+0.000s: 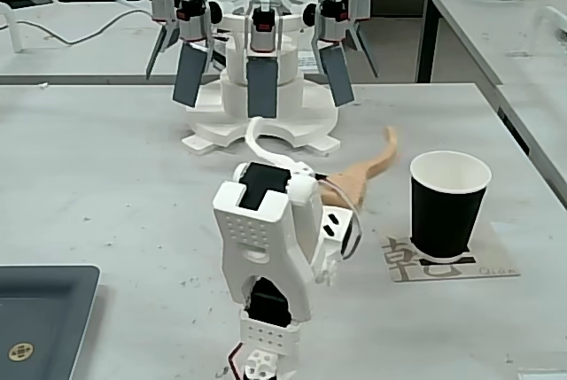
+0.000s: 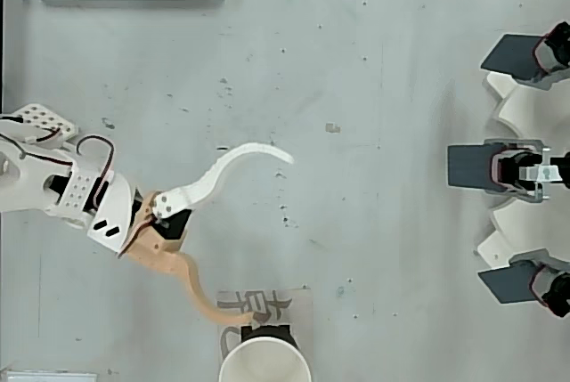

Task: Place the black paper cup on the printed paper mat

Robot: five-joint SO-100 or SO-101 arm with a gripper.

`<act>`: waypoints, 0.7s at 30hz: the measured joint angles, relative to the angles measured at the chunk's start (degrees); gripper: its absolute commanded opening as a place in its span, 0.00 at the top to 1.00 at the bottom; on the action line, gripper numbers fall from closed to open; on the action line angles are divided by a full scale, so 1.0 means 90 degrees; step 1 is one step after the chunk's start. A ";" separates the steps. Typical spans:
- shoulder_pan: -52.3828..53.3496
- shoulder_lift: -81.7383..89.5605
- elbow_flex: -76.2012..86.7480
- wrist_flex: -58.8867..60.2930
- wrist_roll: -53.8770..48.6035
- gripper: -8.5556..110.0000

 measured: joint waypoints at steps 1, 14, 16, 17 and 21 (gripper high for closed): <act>-0.0137 0.0020 0.0000 0.0000 -0.0010 0.52; -0.1553 0.0039 -0.0029 0.0527 -0.0117 0.57; -0.1719 -0.0010 -0.0205 0.0664 -0.0166 0.58; -0.1777 -0.0107 -0.0322 0.0723 -0.0176 0.58; -0.1885 -0.0664 -0.0957 0.0820 -0.0195 0.59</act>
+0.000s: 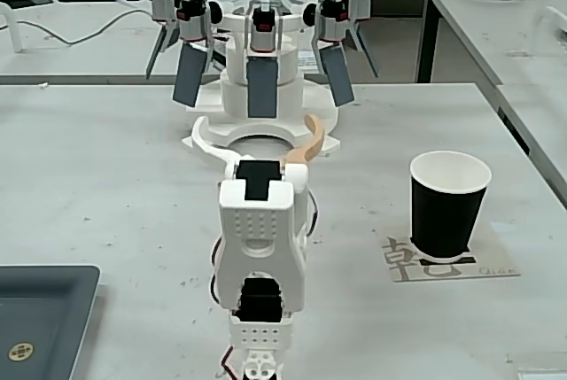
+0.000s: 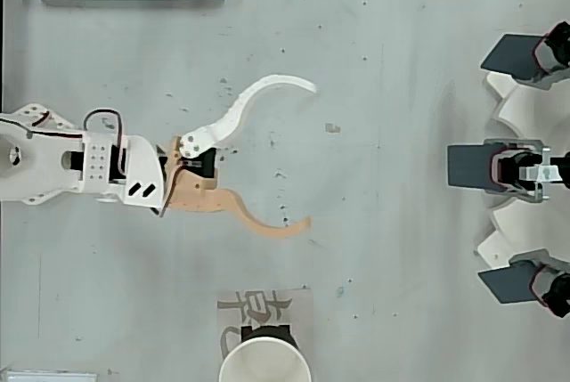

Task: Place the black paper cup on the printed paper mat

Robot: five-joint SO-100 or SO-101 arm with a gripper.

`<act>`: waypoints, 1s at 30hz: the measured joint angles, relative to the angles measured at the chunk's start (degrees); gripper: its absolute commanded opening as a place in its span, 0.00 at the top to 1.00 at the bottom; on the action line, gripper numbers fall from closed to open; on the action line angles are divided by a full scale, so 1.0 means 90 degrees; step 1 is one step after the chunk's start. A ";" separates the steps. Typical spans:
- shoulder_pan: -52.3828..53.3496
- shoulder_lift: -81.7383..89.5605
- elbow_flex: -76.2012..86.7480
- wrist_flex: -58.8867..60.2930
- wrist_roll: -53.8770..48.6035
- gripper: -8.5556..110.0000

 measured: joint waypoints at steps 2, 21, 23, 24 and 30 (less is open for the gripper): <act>-0.0010 -0.0283 -0.0361 0.0059 0.0000 0.60; -0.0068 -0.2666 -0.3955 0.1328 0.0000 0.67; -0.0068 -0.2842 -0.4189 0.1367 0.0000 0.67; -0.0068 -0.2930 -0.4297 0.1396 0.0000 0.67; -0.0068 -0.3320 -0.4854 0.1504 -0.0020 0.69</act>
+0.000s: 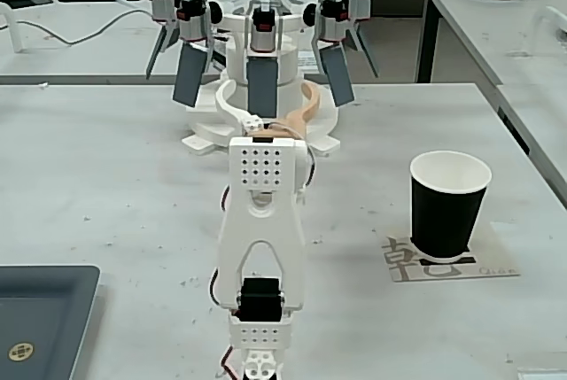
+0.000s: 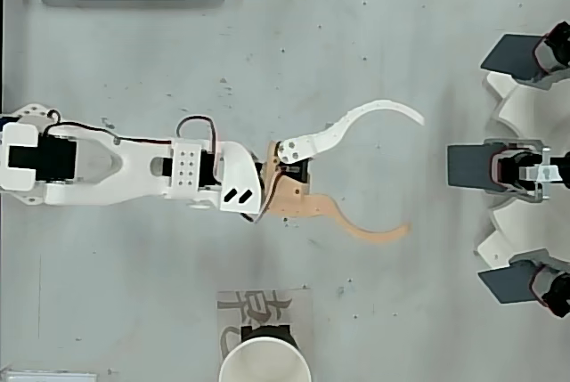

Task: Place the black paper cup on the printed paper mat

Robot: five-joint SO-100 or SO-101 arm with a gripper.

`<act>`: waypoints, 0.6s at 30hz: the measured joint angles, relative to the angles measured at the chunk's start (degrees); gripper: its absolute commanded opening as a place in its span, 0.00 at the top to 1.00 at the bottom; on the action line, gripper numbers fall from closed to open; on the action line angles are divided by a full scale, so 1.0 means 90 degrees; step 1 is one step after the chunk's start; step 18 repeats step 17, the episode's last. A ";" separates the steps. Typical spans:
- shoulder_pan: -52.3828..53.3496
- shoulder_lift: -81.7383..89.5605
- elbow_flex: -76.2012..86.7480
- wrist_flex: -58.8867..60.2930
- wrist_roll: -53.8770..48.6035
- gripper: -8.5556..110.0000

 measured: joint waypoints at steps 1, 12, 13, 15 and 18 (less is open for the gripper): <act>0.0000 -0.0068 -0.0098 0.0010 -0.0010 0.69; -0.0293 -0.0791 -0.0977 0.0234 -0.0068 0.76; -0.0313 -0.0840 -0.1025 0.0234 -0.0068 0.77; -0.0332 -0.0928 -0.1104 0.0234 -0.0068 0.79; -0.0332 -0.0967 -0.1152 0.0234 -0.0068 0.81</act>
